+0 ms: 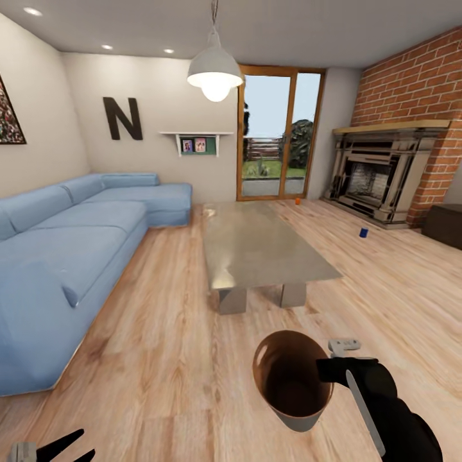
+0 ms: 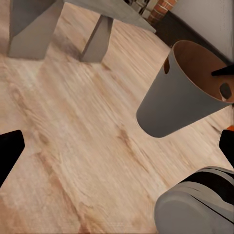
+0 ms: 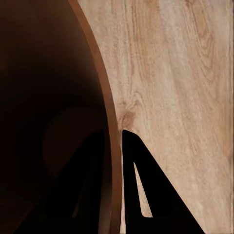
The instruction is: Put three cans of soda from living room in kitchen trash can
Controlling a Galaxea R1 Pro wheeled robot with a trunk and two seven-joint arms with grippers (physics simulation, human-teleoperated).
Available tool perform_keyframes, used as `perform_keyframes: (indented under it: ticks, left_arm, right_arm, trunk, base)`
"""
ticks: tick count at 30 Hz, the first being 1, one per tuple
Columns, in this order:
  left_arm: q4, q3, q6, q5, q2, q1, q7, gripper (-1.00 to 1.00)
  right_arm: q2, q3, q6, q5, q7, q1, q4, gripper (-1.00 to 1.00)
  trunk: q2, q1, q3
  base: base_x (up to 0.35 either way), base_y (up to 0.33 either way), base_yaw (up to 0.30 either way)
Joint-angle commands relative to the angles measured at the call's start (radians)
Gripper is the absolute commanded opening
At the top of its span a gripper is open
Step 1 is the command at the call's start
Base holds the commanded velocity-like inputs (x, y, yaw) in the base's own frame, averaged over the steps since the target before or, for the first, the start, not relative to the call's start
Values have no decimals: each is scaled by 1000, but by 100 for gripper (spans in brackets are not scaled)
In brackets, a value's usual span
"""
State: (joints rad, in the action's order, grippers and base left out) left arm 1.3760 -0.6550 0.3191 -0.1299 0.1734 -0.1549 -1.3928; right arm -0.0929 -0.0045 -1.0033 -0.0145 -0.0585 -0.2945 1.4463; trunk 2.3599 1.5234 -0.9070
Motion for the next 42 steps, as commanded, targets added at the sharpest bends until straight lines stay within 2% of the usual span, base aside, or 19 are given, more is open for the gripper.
perform_keyframes:
  ticks: [1, 18, 28, 37, 42]
  left_arm:
    - [0, 0, 0, 0, 0, 0, 0, 100]
    - [0, 0, 0, 1, 0, 0, 0, 100]
    - [0, 0, 0, 1, 0, 0, 1, 100]
    - [0, 0, 0, 1, 0, 0, 2, 100]
    - [0, 0, 0, 1, 0, 0, 2, 100]
  right_arm:
    - [0, 0, 0, 8, -4, -1, 0, -100]
    - [0, 0, 0, 8, -4, 0, 0, -100]
    - [0, 0, 0, 8, -4, 0, 0, -100]
    - [0, 0, 0, 8, -4, 0, 0, -100]
    - [1, 0, 0, 8, -4, -1, 0, -100]
  trunk:
    - [0, 0, 0]
    - [0, 0, 0]
    - [0, 0, 1]
    - [0, 0, 6]
    - [0, 0, 9]
  base:
    - [226, -272, -300]
    - [184, -298, -300]
    - [140, -321, -133]
    - [130, -317, -250]
    - [36, -118, -284]
